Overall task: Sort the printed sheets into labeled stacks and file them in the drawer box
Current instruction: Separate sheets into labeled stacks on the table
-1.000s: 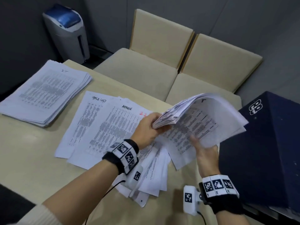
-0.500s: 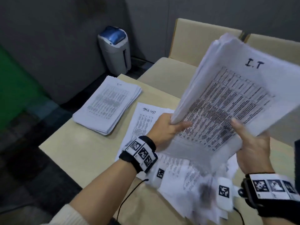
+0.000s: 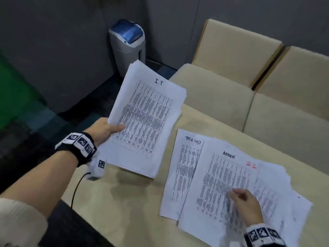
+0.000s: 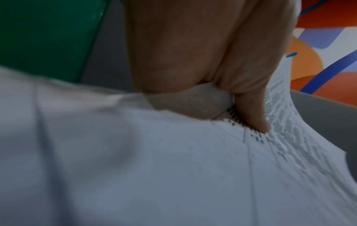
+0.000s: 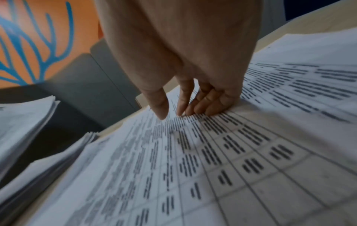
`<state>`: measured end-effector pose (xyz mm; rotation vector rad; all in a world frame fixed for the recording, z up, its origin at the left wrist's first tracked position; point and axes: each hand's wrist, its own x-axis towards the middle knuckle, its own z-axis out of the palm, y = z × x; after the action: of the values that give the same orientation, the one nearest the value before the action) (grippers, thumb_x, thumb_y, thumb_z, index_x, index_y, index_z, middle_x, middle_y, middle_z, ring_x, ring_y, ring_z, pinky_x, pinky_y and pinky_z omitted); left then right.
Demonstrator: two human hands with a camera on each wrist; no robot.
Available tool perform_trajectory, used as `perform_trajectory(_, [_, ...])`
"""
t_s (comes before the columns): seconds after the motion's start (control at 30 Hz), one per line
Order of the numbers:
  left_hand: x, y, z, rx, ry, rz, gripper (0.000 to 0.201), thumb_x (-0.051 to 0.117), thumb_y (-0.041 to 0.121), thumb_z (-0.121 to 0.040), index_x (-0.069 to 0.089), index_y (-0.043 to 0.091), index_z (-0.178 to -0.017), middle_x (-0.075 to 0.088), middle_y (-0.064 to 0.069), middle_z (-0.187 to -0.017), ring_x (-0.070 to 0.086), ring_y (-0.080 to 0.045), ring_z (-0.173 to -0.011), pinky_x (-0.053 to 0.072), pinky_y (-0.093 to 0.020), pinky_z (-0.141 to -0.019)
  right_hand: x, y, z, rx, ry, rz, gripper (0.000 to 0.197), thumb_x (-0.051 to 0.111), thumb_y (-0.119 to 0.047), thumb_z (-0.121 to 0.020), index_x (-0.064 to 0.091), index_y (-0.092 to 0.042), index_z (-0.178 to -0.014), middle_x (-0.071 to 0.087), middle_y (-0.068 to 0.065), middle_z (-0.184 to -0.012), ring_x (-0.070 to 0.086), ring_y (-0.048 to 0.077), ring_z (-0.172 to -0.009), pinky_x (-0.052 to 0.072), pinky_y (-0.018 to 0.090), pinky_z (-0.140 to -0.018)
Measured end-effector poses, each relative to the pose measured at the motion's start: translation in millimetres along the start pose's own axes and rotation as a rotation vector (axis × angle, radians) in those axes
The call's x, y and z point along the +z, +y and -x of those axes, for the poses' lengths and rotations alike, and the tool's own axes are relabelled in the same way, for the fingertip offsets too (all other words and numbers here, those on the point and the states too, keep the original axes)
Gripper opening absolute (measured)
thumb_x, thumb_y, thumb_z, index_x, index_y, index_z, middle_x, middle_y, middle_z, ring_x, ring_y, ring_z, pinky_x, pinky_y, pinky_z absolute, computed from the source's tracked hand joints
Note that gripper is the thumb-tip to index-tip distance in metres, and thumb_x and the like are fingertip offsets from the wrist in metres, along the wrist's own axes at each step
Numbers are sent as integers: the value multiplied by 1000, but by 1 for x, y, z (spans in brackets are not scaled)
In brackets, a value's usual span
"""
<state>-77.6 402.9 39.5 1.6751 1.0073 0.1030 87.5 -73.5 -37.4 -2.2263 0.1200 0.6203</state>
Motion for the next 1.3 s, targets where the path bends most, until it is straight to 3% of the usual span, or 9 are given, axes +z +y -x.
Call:
perform_trajectory(0.17, [0,-23,-46,-115,-15,-247,40,84,40,-74,73,4,-87,71,-12,-81,67,-30,-77,52,-35,-68,1,2,0,42,110,103,25,74,-21,-85,65,-9,-104,66,8,-103,60,26,-96,46,39,-92])
perform_trajectory(0.3, [40,-28,-54,-217,222,-733,92,81,62,-67,48,0,-126,53,-19,-127,52,-36,-118,44,-45,-95,-6,5,-8,173,290,171,39,79,-24,-80,63,-5,-109,66,18,-110,62,33,-100,48,46,-96])
perform_trajectory(0.43, [102,-1,-28,164,474,-739,78,82,34,-66,43,1,-124,45,-18,-123,43,-36,-113,37,-49,-90,-11,6,-5,322,386,152,53,80,-32,-79,55,-4,-116,58,23,-118,58,37,-106,46,45,-97])
perform_trajectory(0.53, [160,17,8,525,148,-623,43,68,29,-85,53,7,-118,55,-10,-115,53,-31,-107,44,-43,-88,-15,2,-3,346,335,79,54,79,-31,-81,53,-3,-119,58,18,-114,57,35,-108,43,41,-96])
perform_trajectory(0.63, [215,15,42,330,-213,-644,56,59,44,-93,45,3,-129,52,-13,-126,53,-30,-116,46,-40,-96,-14,1,-4,357,256,-22,48,79,-33,-81,57,-5,-113,60,11,-106,57,28,-98,45,36,-89])
perform_trajectory(0.8, [249,1,52,-172,-50,-599,79,65,43,-88,24,-1,-139,30,-18,-142,35,-33,-132,39,-45,-104,0,-1,-1,285,65,-5,27,75,-27,-86,65,-3,-92,68,11,-94,62,25,-84,45,28,-67])
perform_trajectory(0.97, [270,-7,54,-113,-89,-534,79,69,44,-82,31,-2,-134,33,-19,-139,33,-36,-130,37,-44,-104,-5,7,0,212,171,-4,20,66,-20,-91,60,-1,-88,63,17,-83,56,23,-72,39,29,-62])
perform_trajectory(1.13, [283,2,73,71,121,-636,71,74,43,-74,42,4,-123,42,-14,-125,42,-33,-116,44,-47,-87,-63,49,6,373,315,52,24,62,-22,-88,51,-7,-73,58,13,-81,53,26,-67,35,30,-58])
perform_trajectory(1.3, [315,3,91,150,-104,-683,65,62,48,-88,41,3,-129,44,-14,-130,44,-31,-122,43,-44,-96,-107,91,-1,433,314,51,72,80,-51,-61,59,-4,-112,60,10,-110,63,32,-97,51,36,-82])
